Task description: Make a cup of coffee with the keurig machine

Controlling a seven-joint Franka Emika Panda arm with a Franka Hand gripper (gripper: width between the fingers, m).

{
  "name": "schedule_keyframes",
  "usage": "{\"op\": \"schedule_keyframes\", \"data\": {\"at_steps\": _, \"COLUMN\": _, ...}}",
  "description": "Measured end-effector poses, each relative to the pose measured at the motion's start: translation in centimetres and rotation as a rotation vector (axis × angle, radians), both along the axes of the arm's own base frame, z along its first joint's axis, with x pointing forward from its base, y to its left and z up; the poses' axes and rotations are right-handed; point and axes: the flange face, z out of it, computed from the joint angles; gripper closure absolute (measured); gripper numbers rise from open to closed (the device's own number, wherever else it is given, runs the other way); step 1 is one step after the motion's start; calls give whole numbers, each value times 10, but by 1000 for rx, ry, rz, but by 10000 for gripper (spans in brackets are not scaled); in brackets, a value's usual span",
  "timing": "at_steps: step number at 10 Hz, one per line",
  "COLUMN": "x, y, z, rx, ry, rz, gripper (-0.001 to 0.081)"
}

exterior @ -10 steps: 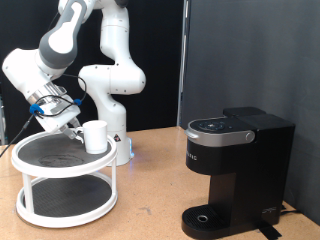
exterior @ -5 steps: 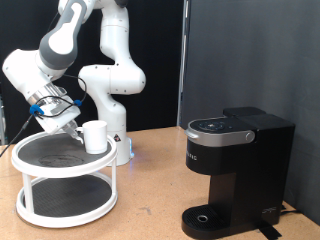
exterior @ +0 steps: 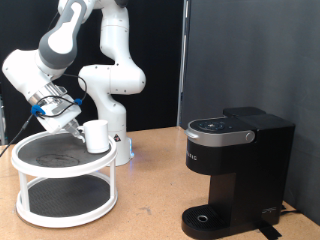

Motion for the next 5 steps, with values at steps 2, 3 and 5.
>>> {"op": "schedule_keyframes", "data": {"at_steps": 2, "x": -2, "y": 2, "z": 14, "rx": 60, "ry": 7, "rz": 15, "gripper": 804}}
{"op": "schedule_keyframes", "data": {"at_steps": 3, "x": -4, "y": 1, "z": 21, "rx": 73, "ry": 14, "rz": 22, "gripper": 804}}
{"op": "schedule_keyframes", "data": {"at_steps": 5, "x": -9, "y": 1, "z": 33, "rx": 66, "ry": 31, "rz": 61, "gripper": 804}}
